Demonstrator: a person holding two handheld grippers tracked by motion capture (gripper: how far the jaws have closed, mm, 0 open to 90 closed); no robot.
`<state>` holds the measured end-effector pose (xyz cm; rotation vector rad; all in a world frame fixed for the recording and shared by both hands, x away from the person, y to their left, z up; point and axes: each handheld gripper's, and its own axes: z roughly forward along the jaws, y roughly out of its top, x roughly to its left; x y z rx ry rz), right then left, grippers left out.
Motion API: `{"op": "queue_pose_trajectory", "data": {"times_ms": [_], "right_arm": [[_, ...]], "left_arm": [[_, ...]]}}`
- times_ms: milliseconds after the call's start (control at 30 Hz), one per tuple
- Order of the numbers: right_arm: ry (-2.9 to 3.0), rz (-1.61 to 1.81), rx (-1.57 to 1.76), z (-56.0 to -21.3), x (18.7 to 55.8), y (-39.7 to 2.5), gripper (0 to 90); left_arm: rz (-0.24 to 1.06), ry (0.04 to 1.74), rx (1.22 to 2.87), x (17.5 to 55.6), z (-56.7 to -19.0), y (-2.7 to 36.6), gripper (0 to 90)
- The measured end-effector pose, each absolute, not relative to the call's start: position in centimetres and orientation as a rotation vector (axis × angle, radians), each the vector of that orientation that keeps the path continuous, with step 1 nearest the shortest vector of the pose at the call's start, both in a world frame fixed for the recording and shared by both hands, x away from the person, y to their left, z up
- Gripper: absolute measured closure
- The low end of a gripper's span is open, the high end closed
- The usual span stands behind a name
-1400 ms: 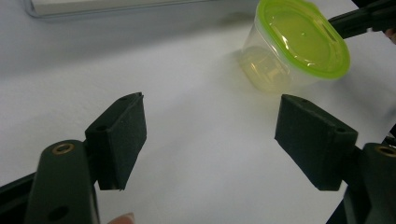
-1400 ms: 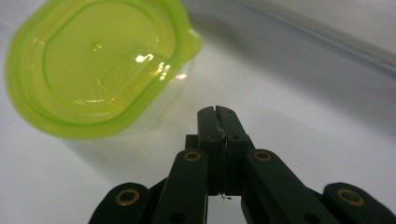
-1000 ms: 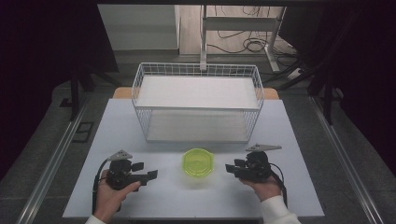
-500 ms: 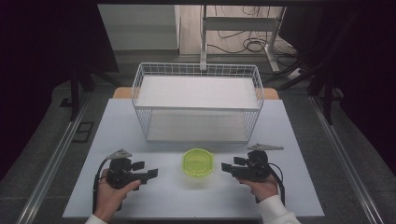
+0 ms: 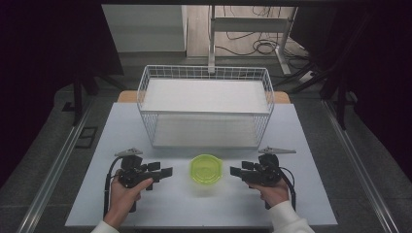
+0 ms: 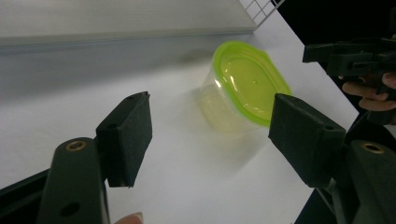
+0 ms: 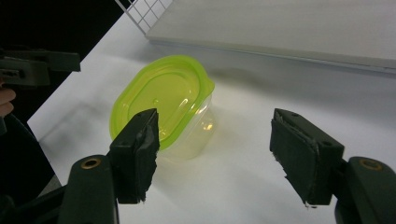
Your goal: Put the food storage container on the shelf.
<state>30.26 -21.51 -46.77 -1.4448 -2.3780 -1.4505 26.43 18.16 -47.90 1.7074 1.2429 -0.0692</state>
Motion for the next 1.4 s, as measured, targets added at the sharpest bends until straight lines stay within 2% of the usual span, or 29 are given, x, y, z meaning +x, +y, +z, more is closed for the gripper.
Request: {"op": "queue_pose_trajectory", "data": {"times_ms": [500,800,1200,1400], "right_arm": [[-2.316,-1.391,-1.441,-48.2,31.7,-20.2,40.7],[-2.272,-1.373,-1.413,-49.0,32.0,-19.4,44.7],[-2.234,-1.346,-1.398,-49.7,32.4,-18.8,49.1],[-2.203,-1.337,-1.395,-50.1,32.7,-18.5,54.8]], "left_arm": [[-0.247,1.259,1.684,29.5,-49.1,14.9,31.1],[-0.301,1.252,1.697,30.1,-49.9,14.4,35.2],[-0.392,1.251,1.688,31.1,-51.2,13.9,46.8],[-0.432,1.242,1.680,31.2,-51.5,13.6,57.5]]}}
